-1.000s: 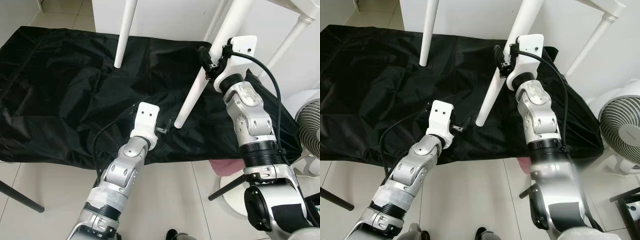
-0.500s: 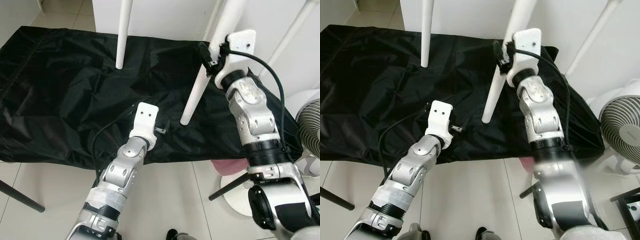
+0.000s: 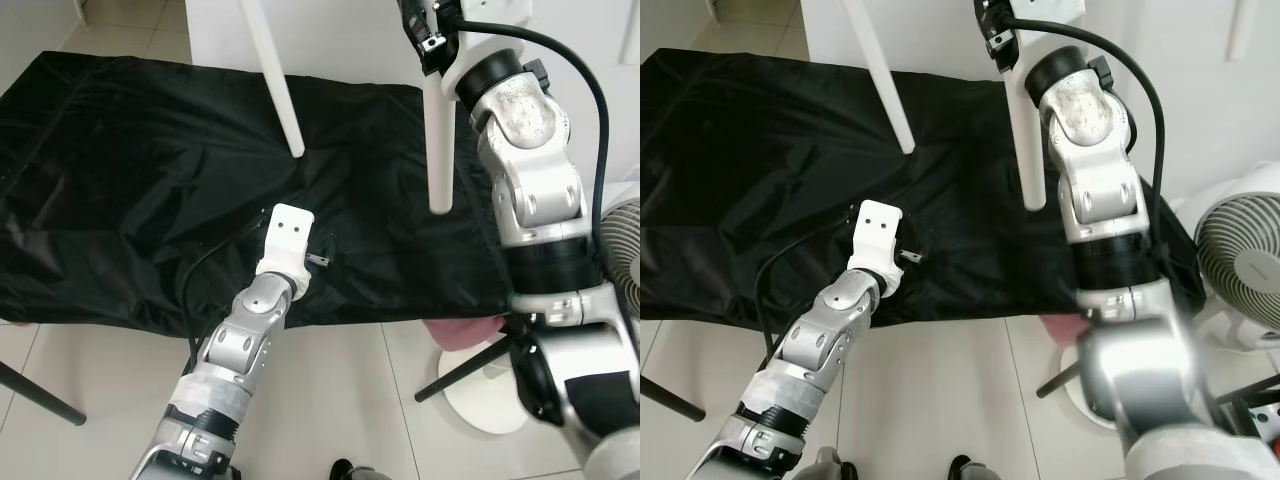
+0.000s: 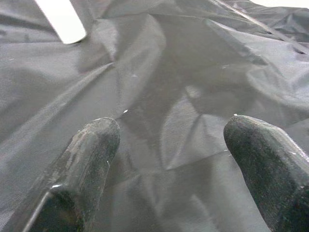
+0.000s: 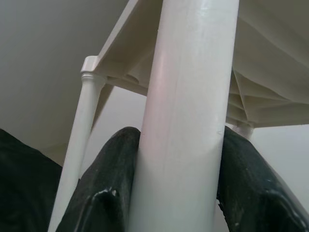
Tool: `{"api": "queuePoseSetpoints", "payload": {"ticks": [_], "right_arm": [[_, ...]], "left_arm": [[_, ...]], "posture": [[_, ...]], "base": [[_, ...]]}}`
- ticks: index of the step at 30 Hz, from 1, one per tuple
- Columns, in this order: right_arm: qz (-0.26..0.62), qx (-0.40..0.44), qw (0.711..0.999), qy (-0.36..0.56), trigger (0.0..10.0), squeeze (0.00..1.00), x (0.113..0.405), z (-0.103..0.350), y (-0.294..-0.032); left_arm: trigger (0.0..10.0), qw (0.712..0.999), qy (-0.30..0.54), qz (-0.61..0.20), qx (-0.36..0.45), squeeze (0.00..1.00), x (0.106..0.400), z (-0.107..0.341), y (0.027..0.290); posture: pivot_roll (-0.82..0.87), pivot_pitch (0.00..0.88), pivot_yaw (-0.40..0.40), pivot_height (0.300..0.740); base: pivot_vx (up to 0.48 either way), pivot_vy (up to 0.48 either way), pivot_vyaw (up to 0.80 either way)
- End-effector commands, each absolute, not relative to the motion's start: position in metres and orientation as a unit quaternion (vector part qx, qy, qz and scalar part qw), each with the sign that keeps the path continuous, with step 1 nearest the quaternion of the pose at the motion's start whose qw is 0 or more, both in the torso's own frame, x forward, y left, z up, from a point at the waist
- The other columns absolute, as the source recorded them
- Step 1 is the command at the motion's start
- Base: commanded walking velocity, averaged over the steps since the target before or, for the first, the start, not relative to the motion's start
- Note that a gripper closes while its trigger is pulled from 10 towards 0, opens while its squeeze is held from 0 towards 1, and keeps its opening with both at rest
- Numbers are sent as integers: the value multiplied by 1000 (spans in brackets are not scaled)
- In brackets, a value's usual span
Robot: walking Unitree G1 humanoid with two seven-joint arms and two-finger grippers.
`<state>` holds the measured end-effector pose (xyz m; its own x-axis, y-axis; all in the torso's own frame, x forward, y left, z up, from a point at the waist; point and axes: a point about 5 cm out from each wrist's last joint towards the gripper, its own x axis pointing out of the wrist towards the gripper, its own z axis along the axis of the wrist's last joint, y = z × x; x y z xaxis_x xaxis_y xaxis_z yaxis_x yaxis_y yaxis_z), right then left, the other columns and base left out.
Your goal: Building children table
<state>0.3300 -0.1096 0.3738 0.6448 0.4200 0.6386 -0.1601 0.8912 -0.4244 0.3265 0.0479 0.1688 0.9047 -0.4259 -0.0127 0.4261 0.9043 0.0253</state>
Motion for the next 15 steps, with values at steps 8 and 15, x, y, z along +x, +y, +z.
{"api": "queuePoseSetpoints", "payload": {"ticks": [8, 15], "right_arm": [[309, -40, 892, -327, 10000, 0, 294, 298, -84], [332, -8, 902, -275, 10000, 0, 292, 269, -82]], "left_arm": [[10000, 973, 7, -229, 24, 0, 328, 169, 54], [10000, 973, 10, -231, 28, 0, 329, 168, 54]], "posture": [[45, 96, -75, 740], [41, 100, -69, 740]], "base": [[0, 0, 0], [0, 0, 0]]}}
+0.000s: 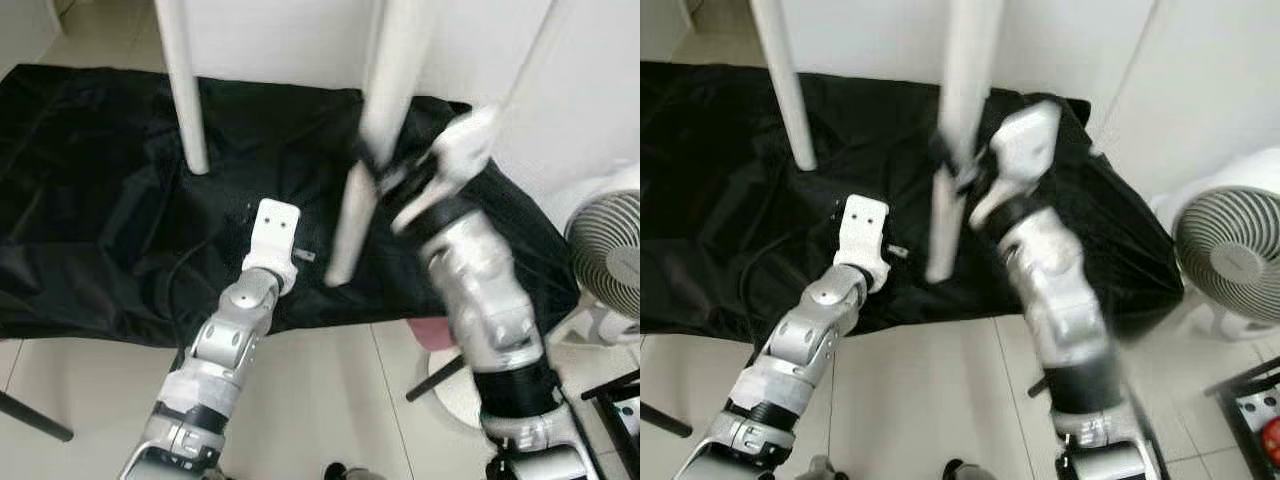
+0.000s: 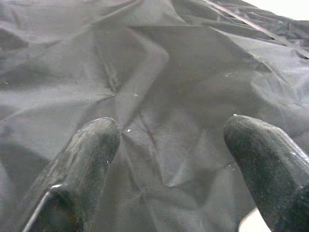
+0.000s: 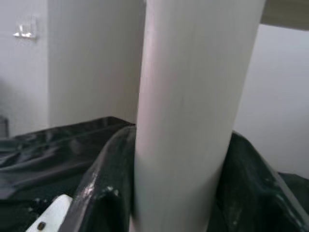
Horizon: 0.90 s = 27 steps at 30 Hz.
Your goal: Building children table
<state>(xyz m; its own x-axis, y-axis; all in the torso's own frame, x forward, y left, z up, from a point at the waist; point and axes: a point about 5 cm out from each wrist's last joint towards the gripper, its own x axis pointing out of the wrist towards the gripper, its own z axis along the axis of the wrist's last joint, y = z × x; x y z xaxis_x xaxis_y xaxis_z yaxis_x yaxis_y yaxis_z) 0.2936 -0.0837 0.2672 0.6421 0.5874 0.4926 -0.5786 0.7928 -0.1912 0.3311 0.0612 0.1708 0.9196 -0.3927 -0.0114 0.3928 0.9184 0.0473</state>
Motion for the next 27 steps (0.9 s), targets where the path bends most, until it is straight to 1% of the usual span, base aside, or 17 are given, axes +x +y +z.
{"api": "queuePoseSetpoints", "payload": {"ticks": [1, 2, 3, 6, 7, 8, 10, 15, 16, 20, 22, 27], "right_arm": [[337, -11, 904, -263, 10000, 0, 292, 261, -82], [337, -11, 904, -263, 10000, 0, 292, 261, -82], [344, -17, 908, -237, 10000, 0, 290, 244, -84], [344, -17, 908, -237, 10000, 0, 290, 244, -84], [343, -17, 911, -227, 10000, 1000, 290, 239, -86], [343, -17, 911, -227, 10000, 1000, 290, 239, -86], [326, -9, 920, -216, 10000, 1000, 292, 234, -92], [321, -2, 923, -214, 10000, 1000, 292, 233, -94], [303, 9, 927, -222, 10000, 0, 290, 236, -101], [271, 22, 936, -222, 10000, 0, 290, 234, -108], [255, 32, 943, -212, 10000, 0, 286, 224, -113], [251, 32, 948, -195, 10000, 0, 279, 206, -118]], "left_arm": [[10000, 972, 11, -232, 28, 0, 329, 167, 54], [10000, 972, 11, -232, 28, 0, 329, 167, 54], [10000, 972, 12, -233, 29, 0, 329, 167, 53], [10000, 972, 12, -233, 29, 0, 329, 167, 53], [10000, 972, 12, -234, 29, 0, 328, 166, 53], [10000, 972, 12, -234, 29, 0, 328, 166, 53], [10000, 972, 12, -233, 29, 0, 327, 166, 54], [10000, 972, 13, -233, 29, 0, 327, 165, 54], [10000, 971, 16, -235, 29, 0, 325, 163, 53], [10000, 971, 14, -237, 32, 0, 323, 162, 54], [10000, 970, 5, -237, 47, 0, 320, 162, 57], [10000, 970, -11, -231, 68, 0, 318, 164, 65]], "posture": [[37, 101, -67, 740], [37, 101, -67, 740], [38, 105, -68, 740], [38, 105, -68, 740], [41, 106, -67, 740], [41, 106, -67, 740], [41, 109, -66, 740], [43, 108, -66, 740], [45, 105, -67, 740], [48, 103, -69, 740], [53, 96, -65, 740], [56, 88, -53, 740]], "base": [[0, 0, 0], [0, 0, 0], [0, 0, 0], [0, 0, 0], [0, 0, 0], [0, 0, 0], [0, 0, 0], [0, 0, 0], [0, 0, 0], [0, 0, 0], [0, 0, 0], [0, 0, 0]]}}
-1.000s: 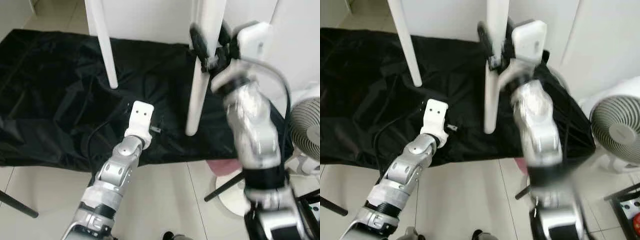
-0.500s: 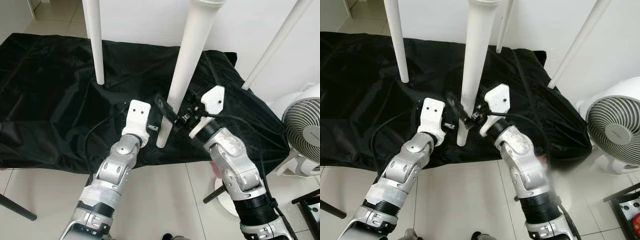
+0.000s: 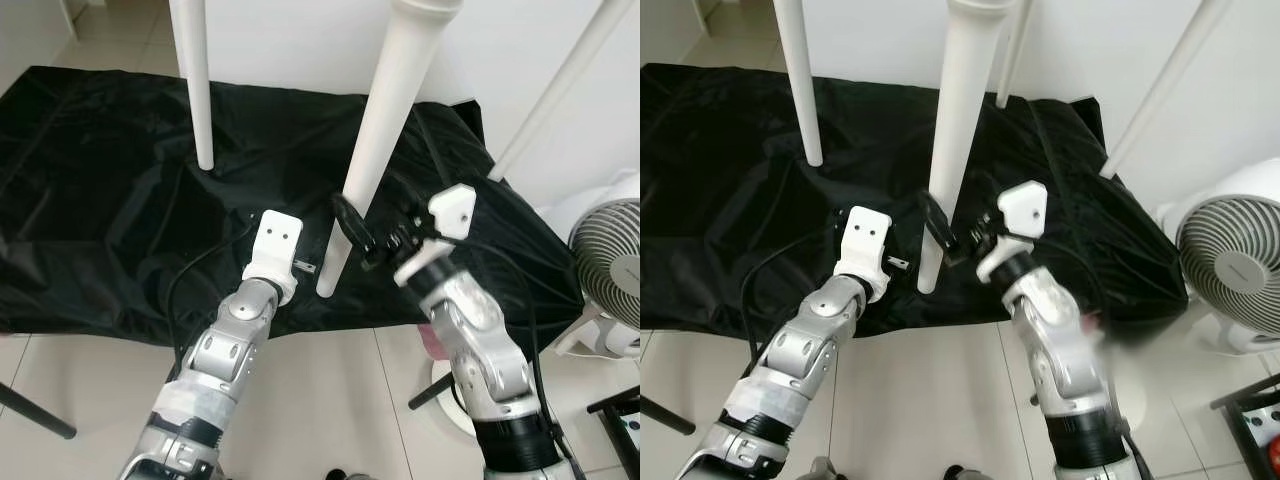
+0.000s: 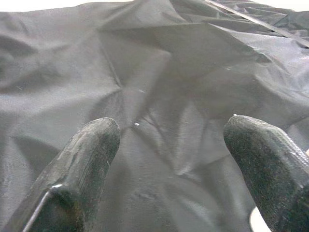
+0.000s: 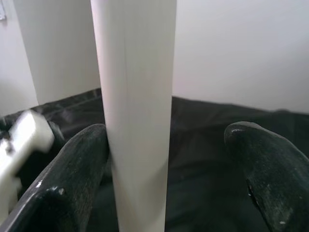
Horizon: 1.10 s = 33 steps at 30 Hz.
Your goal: Building children table
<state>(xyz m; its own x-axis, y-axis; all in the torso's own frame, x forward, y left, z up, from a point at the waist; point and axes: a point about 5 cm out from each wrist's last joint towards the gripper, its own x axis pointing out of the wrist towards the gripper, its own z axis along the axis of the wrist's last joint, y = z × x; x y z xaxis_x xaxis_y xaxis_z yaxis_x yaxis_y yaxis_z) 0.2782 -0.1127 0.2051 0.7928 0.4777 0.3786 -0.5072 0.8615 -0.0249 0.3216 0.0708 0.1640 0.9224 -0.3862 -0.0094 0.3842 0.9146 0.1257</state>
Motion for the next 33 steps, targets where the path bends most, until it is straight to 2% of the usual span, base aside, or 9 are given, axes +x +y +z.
{"api": "queuePoseSetpoints", "payload": {"ticks": [1, 5, 13, 33], "right_arm": [[250, 32, 950, -187, 10000, 0, 277, 201, -120], [247, 30, 952, -180, 10000, 0, 276, 196, -121], [208, 23, 968, -140, 10000, 0, 274, 164, -131], [148, 8, 983, -109, 10000, 0, 262, 131, -152]], "left_arm": [[10000, 972, -18, -224, 73, 0, 318, 166, 70], [10000, 973, -26, -215, 73, 0, 319, 169, 75], [10000, 982, -98, -153, 54, 0, 313, 191, 102], [10000, 979, -109, -162, 54, 0, 288, 174, 131]], "posture": [[56, 86, -50, 740], [54, 84, -44, 740], [54, 79, -28, 740], [29, 44, -10, 740]], "base": [[0, 0, 0], [0, 0, 0], [0, 0, 0], [0, 0, 0]]}}
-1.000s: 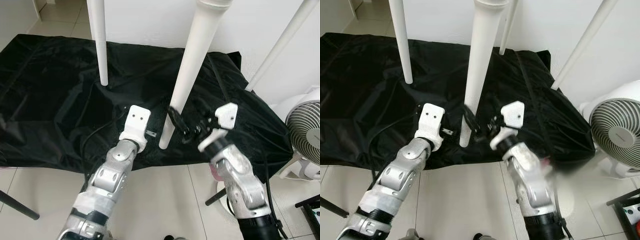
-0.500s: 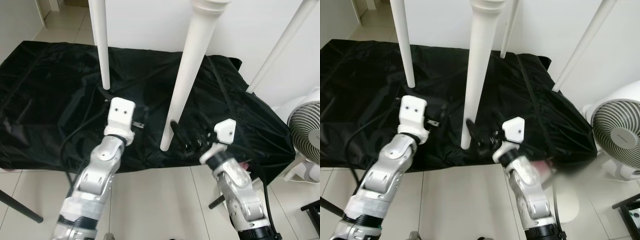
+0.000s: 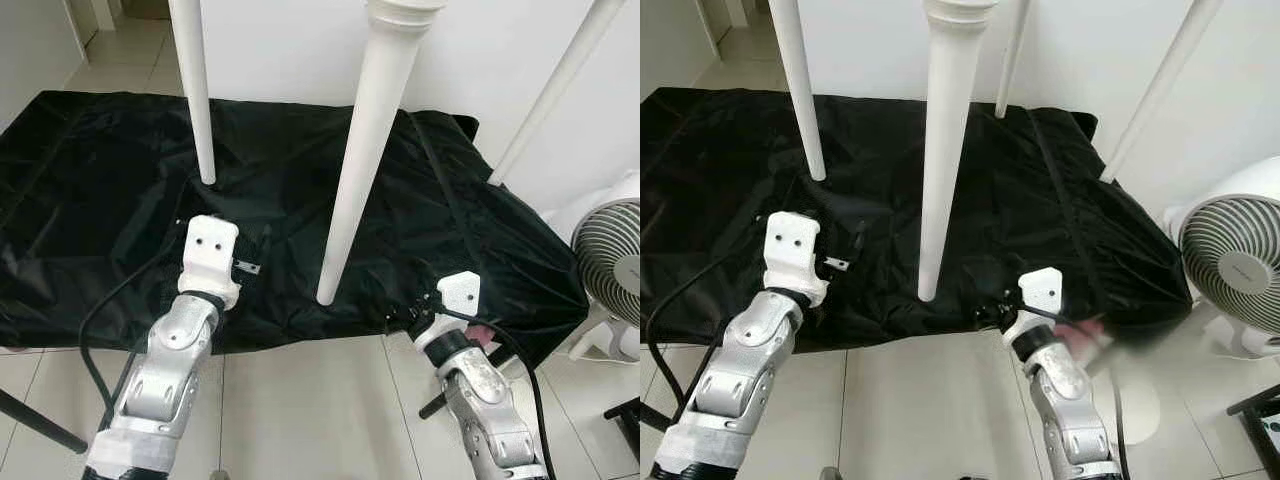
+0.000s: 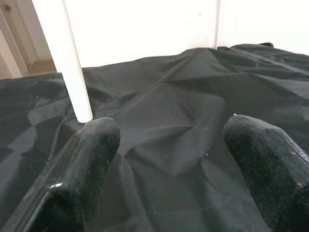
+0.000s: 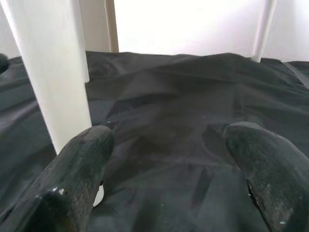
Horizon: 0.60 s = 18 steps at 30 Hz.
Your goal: Building children table
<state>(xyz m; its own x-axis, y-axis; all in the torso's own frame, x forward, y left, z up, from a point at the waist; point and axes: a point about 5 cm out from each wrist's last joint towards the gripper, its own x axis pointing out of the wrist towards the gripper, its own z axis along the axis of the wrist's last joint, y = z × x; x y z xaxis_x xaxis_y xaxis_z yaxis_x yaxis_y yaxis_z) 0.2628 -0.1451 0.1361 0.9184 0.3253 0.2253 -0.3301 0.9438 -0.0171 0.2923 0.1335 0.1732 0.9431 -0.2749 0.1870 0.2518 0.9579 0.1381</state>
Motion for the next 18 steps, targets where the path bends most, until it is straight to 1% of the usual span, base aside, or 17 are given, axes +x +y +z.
{"api": "queuePoseSetpoints", "payload": {"ticks": [1, 5, 8, 18], "right_arm": [[148, 8, 983, -109, 10000, 0, 262, 131, -152], [121, 8, 987, -105, 10000, 0, 263, 126, -159], [94, 9, 991, -99, 10000, 0, 259, 117, -166], [79, -1, 993, -83, 10000, 0, 250, 101, -170]], "left_arm": [[10000, 979, -109, -162, 54, 0, 288, 174, 131], [10000, 979, -99, -175, 39, 0, 283, 164, 134], [10000, 979, -93, -182, 13, 0, 275, 153, 138], [10000, 975, -91, -201, -16, 0, 257, 137, 140]], "posture": [[29, 44, -10, 740], [21, 34, -6, 740], [20, 30, -4, 740], [13, 14, 4, 740]], "base": [[0, 0, 0], [0, 0, 0], [0, 0, 0], [0, 0, 0]]}}
